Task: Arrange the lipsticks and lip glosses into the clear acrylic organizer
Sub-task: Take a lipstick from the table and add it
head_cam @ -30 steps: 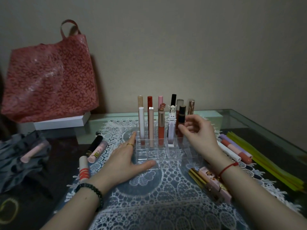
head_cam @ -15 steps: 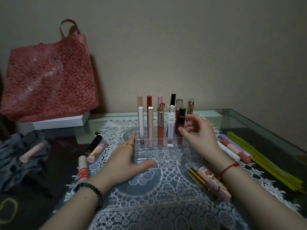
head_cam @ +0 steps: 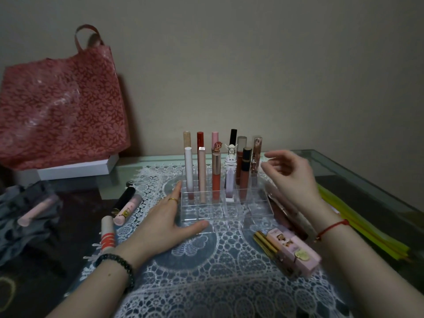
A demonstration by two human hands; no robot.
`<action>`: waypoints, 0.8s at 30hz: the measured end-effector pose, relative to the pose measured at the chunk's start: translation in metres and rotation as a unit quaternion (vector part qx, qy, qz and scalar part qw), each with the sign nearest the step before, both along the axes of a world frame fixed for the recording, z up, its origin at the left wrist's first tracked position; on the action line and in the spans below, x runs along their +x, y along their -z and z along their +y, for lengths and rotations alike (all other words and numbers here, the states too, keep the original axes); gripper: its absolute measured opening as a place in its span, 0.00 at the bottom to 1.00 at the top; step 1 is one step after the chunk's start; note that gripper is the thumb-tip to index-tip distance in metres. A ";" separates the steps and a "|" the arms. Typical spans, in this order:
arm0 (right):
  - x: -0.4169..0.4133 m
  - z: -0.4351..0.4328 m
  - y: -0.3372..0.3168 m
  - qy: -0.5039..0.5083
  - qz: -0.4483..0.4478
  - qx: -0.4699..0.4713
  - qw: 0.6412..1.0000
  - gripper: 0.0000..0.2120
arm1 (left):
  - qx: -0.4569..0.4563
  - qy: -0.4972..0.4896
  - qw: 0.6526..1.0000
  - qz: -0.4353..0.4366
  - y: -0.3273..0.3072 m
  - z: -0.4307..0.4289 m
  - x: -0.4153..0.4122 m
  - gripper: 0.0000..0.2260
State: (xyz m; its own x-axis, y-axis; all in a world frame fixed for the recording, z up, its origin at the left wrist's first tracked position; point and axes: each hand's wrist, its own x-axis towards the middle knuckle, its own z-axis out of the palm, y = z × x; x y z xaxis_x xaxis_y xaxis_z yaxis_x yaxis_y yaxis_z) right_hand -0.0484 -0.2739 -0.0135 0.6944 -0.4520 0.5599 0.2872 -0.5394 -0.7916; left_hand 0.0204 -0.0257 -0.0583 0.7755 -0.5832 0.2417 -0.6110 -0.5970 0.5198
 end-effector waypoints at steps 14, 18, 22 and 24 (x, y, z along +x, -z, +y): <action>-0.018 -0.029 0.008 0.016 0.273 -0.209 0.939 0.06 | -0.018 0.008 1.000 0.007 -0.002 0.000 -0.002 0.55; -0.015 -0.021 0.017 0.023 0.292 -0.236 0.927 0.10 | -0.021 0.006 1.000 0.007 -0.001 -0.001 -0.002 0.56; -0.009 -0.018 0.020 0.036 0.302 -0.293 0.907 0.09 | -0.021 0.009 1.000 0.008 0.000 -0.002 -0.001 0.57; -0.005 -0.016 0.021 0.033 0.309 -0.302 0.901 0.08 | -0.023 0.008 1.000 0.006 0.001 -0.001 0.000 0.56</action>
State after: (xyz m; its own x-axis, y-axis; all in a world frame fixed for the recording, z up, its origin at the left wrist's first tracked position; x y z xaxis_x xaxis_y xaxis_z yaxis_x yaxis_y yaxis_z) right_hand -0.0536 -0.2902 -0.0349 0.9409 -0.2455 0.2332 -0.1561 -0.9256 -0.3448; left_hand 0.0202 -0.0271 -0.0592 0.7687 -0.5849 0.2590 -0.6144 -0.5625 0.5532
